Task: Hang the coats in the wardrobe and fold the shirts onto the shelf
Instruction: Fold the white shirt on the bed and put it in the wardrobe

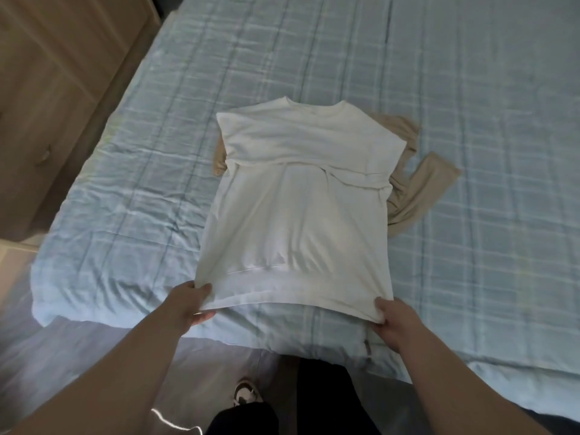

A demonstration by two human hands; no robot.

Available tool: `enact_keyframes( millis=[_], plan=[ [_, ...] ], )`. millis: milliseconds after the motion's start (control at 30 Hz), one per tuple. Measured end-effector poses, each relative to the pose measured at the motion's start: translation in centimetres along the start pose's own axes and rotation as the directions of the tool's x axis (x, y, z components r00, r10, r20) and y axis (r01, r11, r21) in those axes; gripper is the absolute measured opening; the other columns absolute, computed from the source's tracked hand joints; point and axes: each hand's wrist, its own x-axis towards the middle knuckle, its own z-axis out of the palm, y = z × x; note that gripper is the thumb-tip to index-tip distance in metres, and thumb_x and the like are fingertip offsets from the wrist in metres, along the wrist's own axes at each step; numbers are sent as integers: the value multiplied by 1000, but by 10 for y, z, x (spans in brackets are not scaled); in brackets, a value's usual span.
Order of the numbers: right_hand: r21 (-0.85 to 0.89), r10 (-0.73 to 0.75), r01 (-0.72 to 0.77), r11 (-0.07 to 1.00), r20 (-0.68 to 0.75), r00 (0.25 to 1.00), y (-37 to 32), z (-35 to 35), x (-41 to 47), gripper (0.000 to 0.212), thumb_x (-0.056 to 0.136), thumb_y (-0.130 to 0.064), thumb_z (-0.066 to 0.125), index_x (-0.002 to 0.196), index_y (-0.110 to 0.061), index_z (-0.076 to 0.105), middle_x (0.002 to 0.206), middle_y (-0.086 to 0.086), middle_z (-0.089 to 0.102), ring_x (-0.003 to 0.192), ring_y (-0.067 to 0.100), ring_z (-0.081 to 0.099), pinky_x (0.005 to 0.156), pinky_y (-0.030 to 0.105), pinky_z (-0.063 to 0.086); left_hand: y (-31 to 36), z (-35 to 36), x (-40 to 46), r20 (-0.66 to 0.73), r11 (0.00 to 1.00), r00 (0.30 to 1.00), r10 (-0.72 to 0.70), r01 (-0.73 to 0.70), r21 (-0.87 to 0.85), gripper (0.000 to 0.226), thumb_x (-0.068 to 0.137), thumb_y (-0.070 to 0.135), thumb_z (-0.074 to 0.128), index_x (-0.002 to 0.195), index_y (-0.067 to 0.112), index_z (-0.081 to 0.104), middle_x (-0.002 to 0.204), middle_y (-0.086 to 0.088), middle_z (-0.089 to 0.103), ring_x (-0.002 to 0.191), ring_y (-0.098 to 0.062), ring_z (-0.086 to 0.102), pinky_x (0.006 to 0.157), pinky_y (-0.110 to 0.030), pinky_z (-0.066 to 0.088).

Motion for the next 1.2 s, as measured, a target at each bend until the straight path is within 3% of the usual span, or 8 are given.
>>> enact_keyframes(
  millis=[233,400,533,633,733,867,1033,1200],
  plan=[
    [56,15,-18,998,63,998,3,-39,-59,28,98,10,42,120,-7,49,97,16,56,82,29,56,40,32,55,0,-44,-43,147,996,989,18,-5,-88,24,98,1,52,121,-5,50,120,-22,55,93,-32,60,88,-45,48],
    [99,-19,13,995,63,998,13,-56,-118,20,97,13,41,106,0,53,97,19,54,80,31,54,36,33,53,-6,-76,-94,218,993,974,58,-33,-113,21,97,-2,52,116,-10,54,110,-20,60,93,-30,61,78,-43,60],
    [138,-94,84,987,73,993,27,-69,-160,48,94,14,44,140,-2,43,115,21,56,90,33,59,55,36,60,-6,-103,-137,306,980,951,53,9,-198,15,96,-3,53,109,-8,58,109,-19,63,93,-29,62,61,-36,62],
    [184,-173,150,972,115,978,24,-74,-187,68,93,12,48,151,-22,35,132,14,46,95,30,60,79,42,54,-4,-117,-153,334,963,939,78,16,-269,17,95,-4,52,110,-8,59,118,-21,63,97,-28,64,74,-35,60],
    [240,-220,180,954,150,964,11,-73,-202,57,95,7,48,144,-23,46,127,13,54,99,27,62,70,35,59,11,-121,-162,360,958,920,158,-54,-283,25,94,-5,54,119,-10,55,127,-24,60,105,-30,65,77,-34,60],
    [298,-255,206,932,135,957,-29,-60,-205,38,97,4,46,126,-15,60,115,11,61,105,27,62,64,29,61,61,-107,-170,358,943,893,274,-176,-283,40,94,-3,56,128,18,50,121,-14,58,109,-31,63,83,-40,59],
    [381,-253,185,906,136,958,-99,-25,-175,18,97,4,48,107,-3,62,114,20,60,103,30,63,61,26,60,139,-66,-153,337,923,886,319,-210,-322,32,96,2,55,127,-6,54,122,-23,61,104,-28,66,72,-30,61],
    [507,-195,88,858,161,967,-182,27,-126,24,98,5,46,119,0,57,102,18,60,80,22,64,63,28,61,217,-9,-108,263,893,925,273,-142,-427,18,96,5,56,107,-8,61,102,-25,71,86,-28,74,71,-34,62]
  ],
)
